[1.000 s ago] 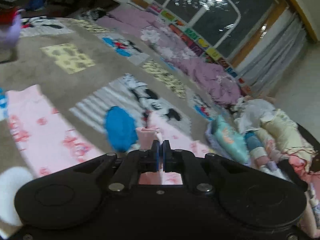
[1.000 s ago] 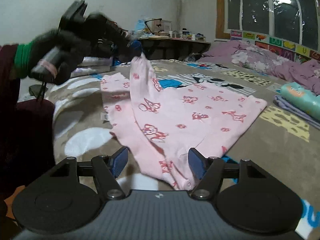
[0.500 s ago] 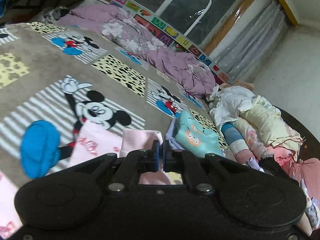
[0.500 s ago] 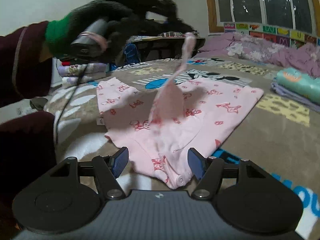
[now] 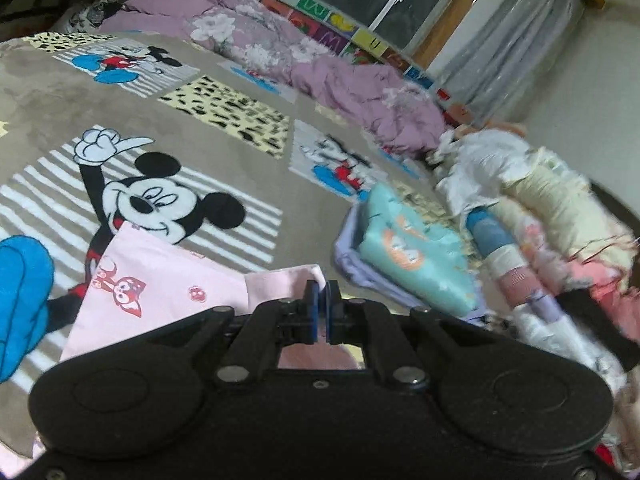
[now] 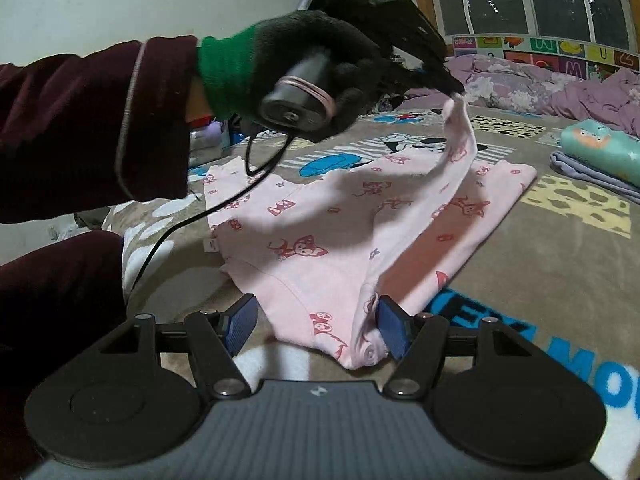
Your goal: Fold clothes
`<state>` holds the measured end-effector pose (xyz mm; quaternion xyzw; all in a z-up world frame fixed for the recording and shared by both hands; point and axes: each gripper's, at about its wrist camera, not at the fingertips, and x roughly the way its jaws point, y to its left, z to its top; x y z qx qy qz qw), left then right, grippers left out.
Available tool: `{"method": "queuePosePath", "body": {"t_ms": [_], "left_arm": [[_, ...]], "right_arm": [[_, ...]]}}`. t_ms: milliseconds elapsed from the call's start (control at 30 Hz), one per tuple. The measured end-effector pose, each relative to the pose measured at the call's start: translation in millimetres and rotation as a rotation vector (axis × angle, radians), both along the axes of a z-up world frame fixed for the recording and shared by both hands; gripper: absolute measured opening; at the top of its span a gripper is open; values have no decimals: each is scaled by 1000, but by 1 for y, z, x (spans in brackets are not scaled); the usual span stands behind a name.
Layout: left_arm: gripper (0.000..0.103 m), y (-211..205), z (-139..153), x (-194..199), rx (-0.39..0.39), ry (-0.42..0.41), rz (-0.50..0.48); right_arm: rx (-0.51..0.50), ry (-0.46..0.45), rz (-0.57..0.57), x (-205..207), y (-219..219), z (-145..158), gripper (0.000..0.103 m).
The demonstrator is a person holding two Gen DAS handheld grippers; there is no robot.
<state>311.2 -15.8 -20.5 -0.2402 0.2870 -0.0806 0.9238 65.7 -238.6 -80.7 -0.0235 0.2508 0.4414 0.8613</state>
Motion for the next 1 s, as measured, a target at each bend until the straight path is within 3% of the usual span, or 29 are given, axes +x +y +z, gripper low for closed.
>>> {"method": "queuePosePath", "body": {"t_ms": [133, 267, 467, 533, 633, 733, 1000], "left_arm": [[0, -8, -14, 11, 18, 27, 17], [0, -19, -22, 23, 88, 39, 5], [1, -37, -32, 39, 151, 59, -67], [8, -43, -35, 42, 178, 69, -113], [20, -45, -34, 36, 201, 38, -131], [21, -34, -33, 25, 191, 29, -112], [21, -7, -54, 5, 238, 102, -96]], "right_arm": [[22, 23, -6, 3, -4, 0, 66], [49, 60, -25, 9, -9, -1, 67], [45, 49, -35, 7, -11, 1, 71], [46, 53, -26, 6, -12, 1, 71], [32, 53, -8, 4, -10, 0, 71], [30, 47, 4, 2, -10, 2, 71], [-2, 30, 12, -9, -10, 6, 73]]}}
